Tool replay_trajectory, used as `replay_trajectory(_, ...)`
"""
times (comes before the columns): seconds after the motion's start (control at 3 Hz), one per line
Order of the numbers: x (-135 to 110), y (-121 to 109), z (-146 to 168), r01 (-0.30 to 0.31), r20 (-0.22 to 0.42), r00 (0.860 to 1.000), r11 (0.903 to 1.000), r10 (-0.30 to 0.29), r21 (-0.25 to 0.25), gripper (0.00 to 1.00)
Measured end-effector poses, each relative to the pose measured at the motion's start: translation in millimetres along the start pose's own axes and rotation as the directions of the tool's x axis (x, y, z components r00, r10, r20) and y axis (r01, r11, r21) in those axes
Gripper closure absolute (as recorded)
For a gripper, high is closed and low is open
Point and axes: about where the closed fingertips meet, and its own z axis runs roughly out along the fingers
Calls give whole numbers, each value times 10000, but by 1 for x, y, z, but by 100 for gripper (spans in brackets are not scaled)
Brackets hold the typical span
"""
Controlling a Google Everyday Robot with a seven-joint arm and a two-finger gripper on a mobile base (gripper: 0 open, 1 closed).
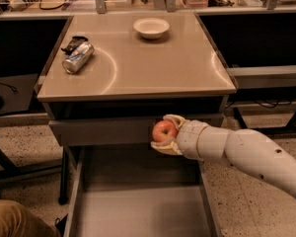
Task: Pick apple from middle drawer and place on counter
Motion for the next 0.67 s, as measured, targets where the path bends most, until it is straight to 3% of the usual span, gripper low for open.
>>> replay_trajectory(0.33,0,0,0,2,0,10000,10000,-2,-1,100)
replay_trajectory(0.67,-16,-16,-1,224,19,9997,9997,-224,40,100)
